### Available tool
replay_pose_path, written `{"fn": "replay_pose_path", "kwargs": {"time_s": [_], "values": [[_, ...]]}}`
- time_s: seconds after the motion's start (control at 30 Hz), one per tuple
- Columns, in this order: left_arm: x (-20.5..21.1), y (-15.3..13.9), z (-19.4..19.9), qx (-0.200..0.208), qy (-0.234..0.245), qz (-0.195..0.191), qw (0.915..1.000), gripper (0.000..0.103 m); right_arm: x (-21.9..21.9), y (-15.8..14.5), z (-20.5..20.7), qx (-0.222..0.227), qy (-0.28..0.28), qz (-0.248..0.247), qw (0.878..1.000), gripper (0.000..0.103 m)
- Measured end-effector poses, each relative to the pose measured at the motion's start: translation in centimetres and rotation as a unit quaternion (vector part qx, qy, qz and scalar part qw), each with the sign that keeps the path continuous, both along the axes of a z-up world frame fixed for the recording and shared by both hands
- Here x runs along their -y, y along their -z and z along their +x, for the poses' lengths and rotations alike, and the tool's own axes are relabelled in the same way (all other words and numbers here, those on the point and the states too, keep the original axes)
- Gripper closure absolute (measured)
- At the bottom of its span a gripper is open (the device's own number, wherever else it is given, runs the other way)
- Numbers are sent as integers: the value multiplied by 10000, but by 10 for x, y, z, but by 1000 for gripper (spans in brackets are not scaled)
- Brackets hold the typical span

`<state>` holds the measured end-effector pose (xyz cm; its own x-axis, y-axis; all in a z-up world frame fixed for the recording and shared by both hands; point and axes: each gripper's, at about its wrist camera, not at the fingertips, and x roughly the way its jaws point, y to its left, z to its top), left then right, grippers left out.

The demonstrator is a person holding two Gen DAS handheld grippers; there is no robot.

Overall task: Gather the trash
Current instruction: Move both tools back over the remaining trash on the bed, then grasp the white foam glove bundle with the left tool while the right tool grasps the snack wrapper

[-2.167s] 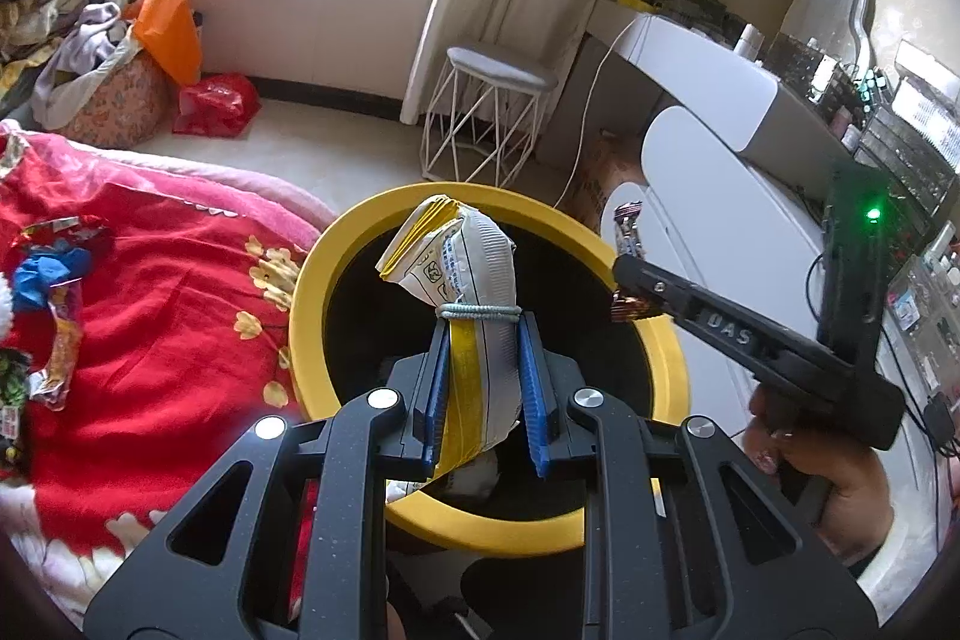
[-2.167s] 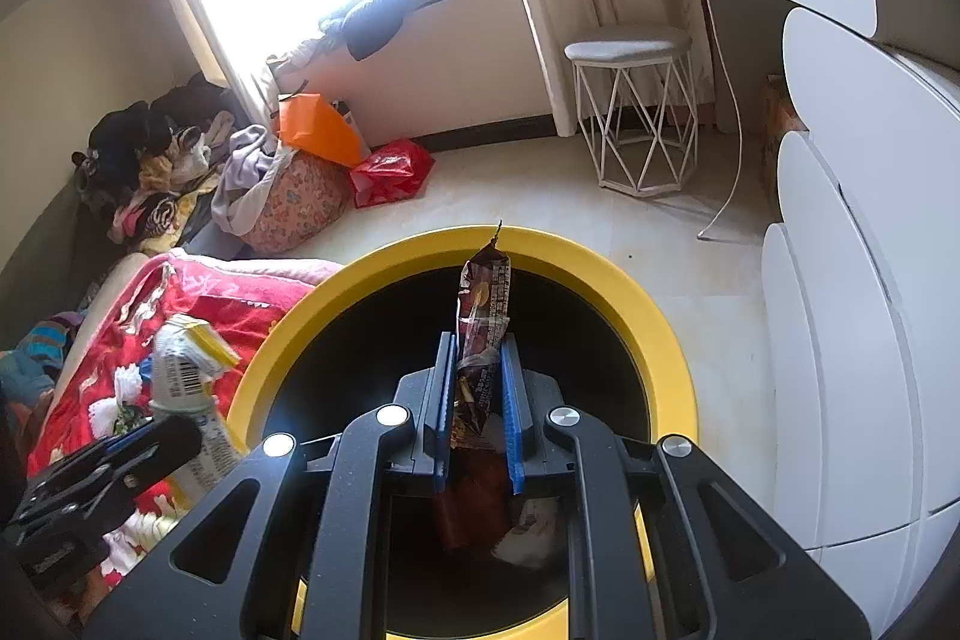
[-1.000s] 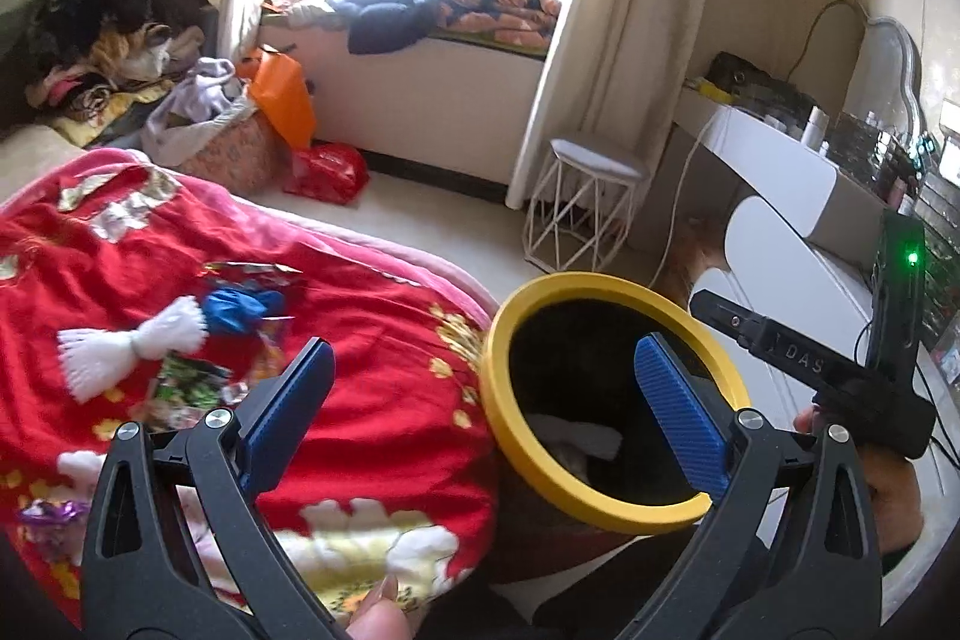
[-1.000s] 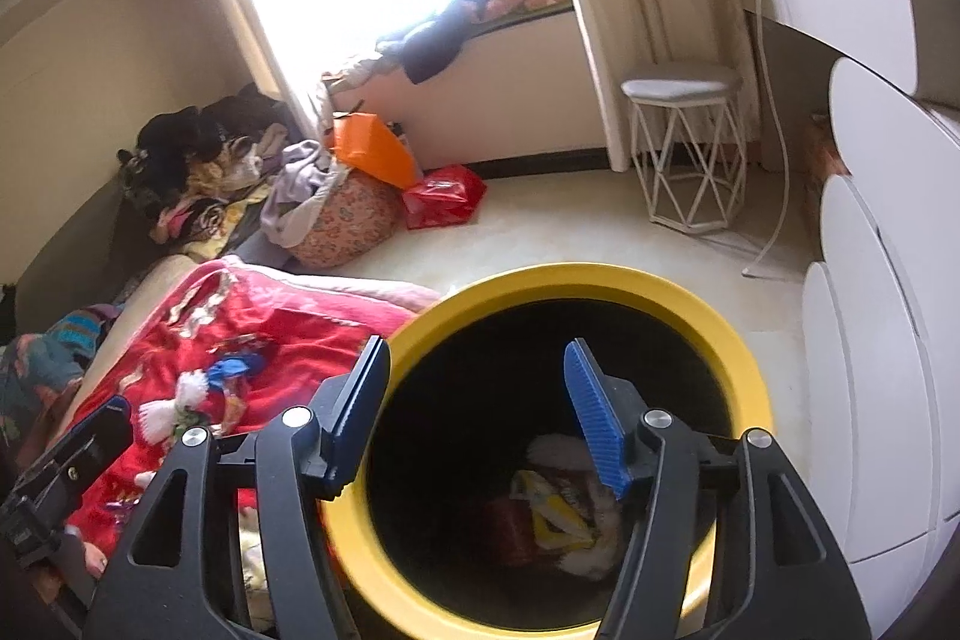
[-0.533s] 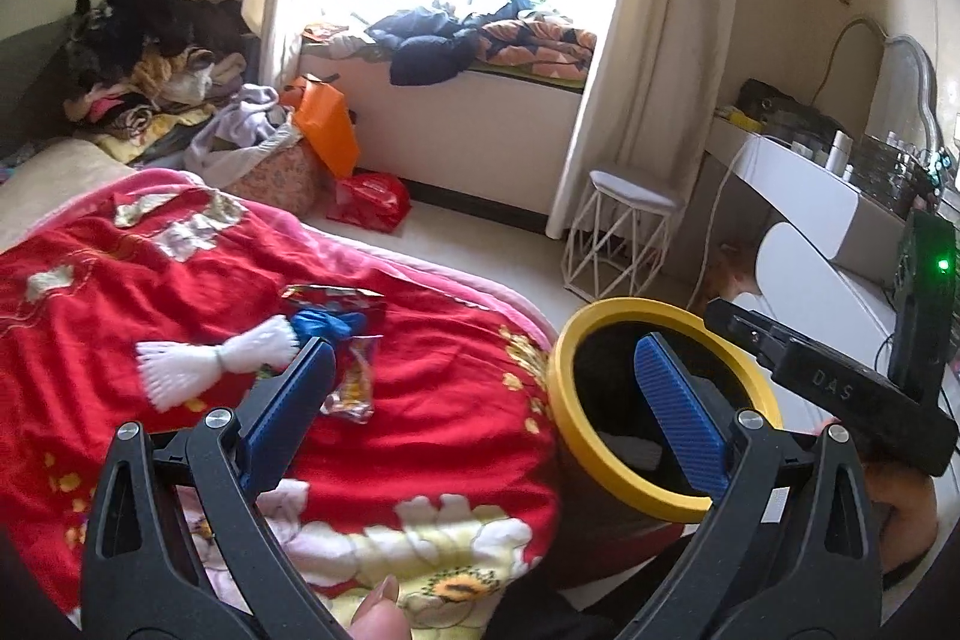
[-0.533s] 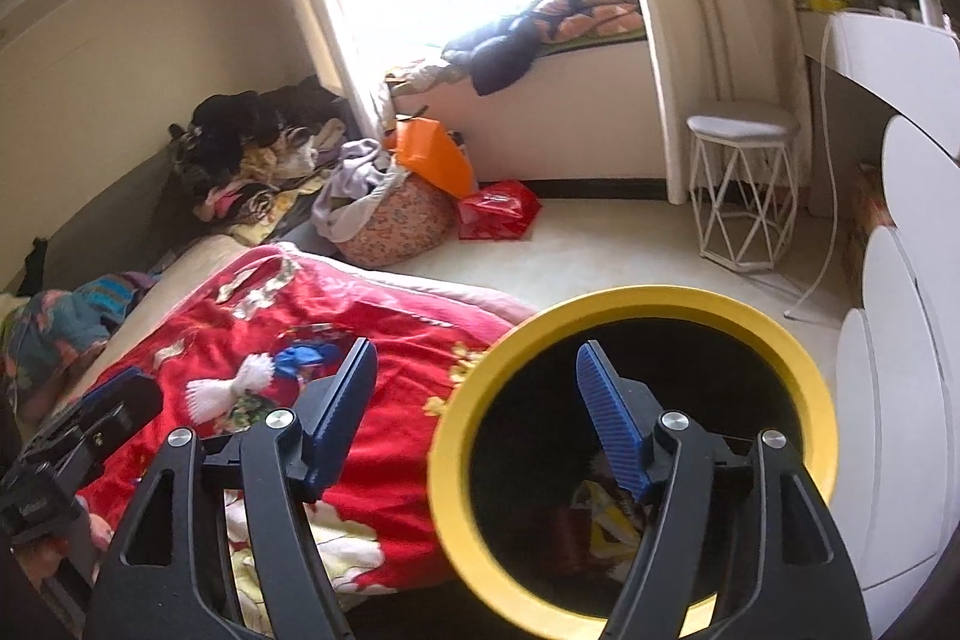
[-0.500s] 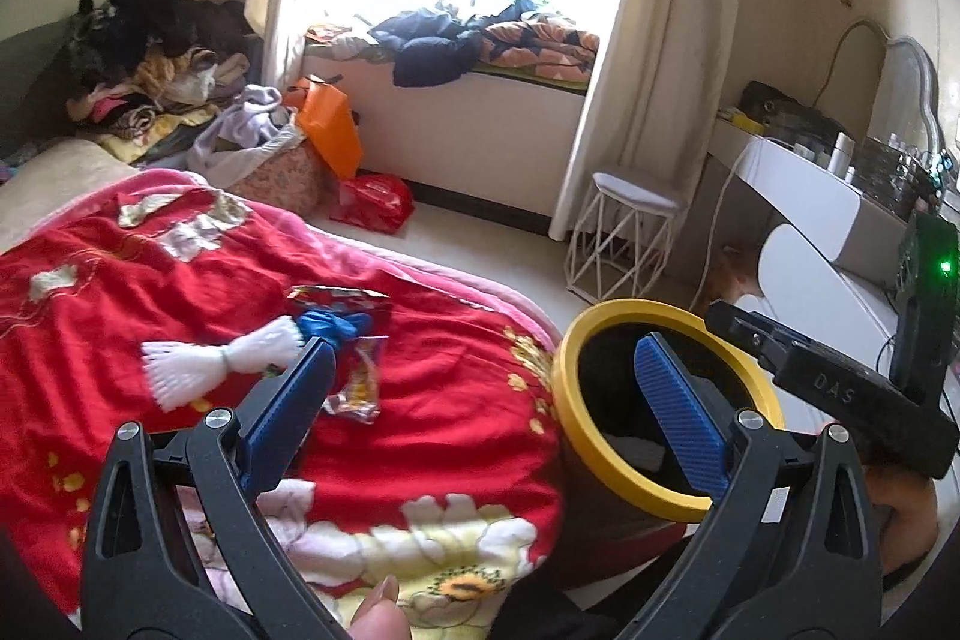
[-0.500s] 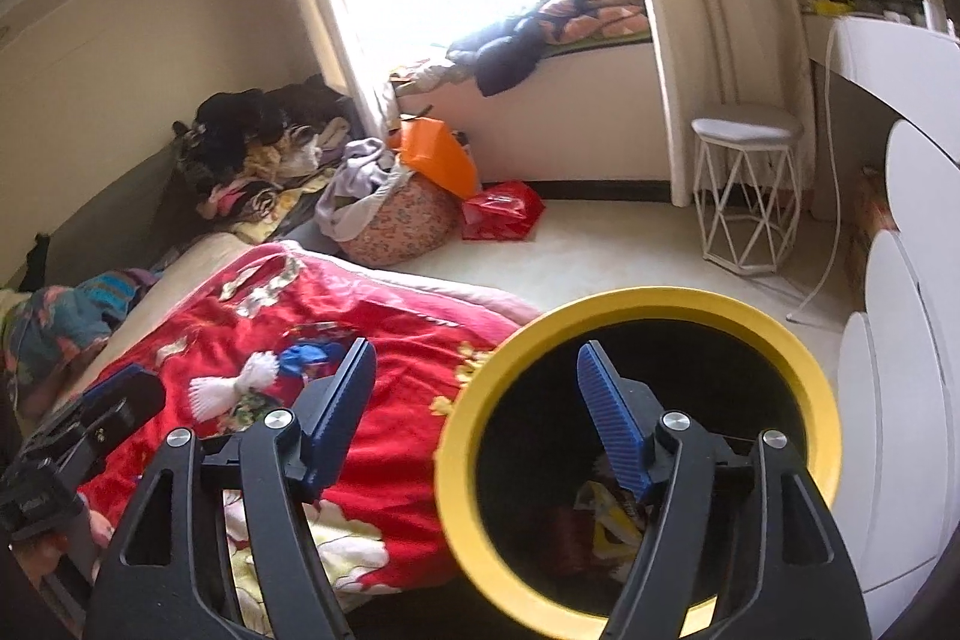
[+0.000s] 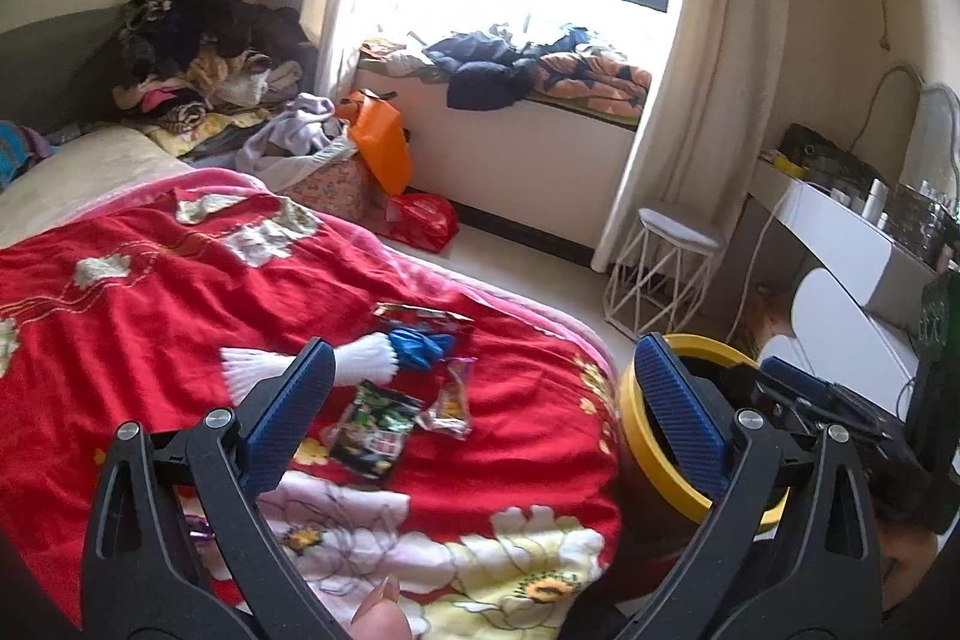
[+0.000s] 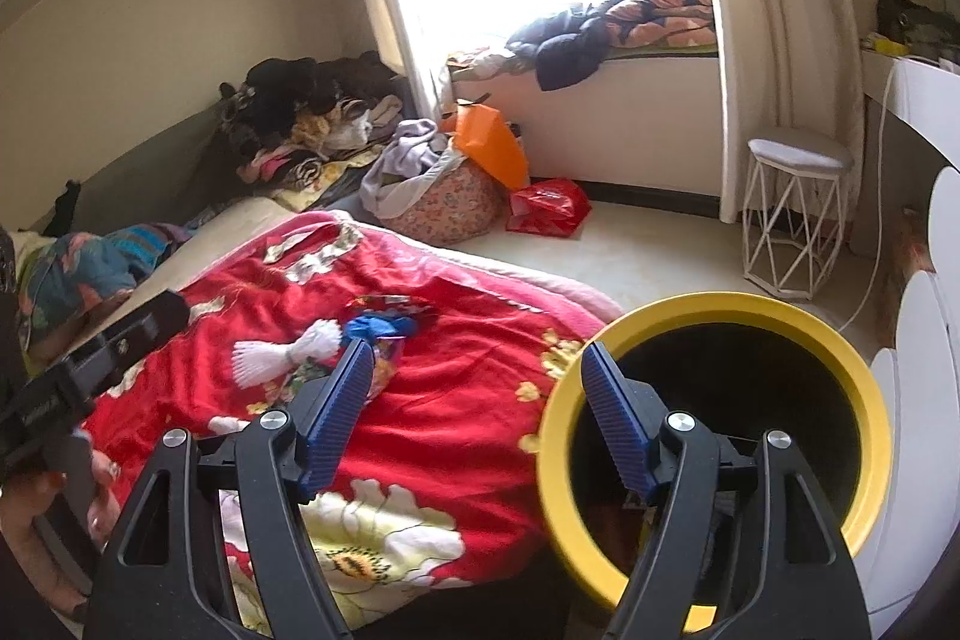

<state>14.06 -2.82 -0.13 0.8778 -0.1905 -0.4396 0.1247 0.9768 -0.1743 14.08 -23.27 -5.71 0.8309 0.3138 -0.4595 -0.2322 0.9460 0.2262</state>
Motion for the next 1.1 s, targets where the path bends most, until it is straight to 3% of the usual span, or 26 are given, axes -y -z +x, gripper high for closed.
{"fn": "replay_pose_path", "kwargs": {"time_s": [0.47, 1.1], "values": [[-52, 0, 2, -65, -534, -182, 9984, 11, -60, 0, -5, -29, -646, -293, 9975, 33], [-113, 40, 25, -608, -1074, -380, 9916, 11, -113, 18, 36, -388, -929, -321, 9944, 33]]}}
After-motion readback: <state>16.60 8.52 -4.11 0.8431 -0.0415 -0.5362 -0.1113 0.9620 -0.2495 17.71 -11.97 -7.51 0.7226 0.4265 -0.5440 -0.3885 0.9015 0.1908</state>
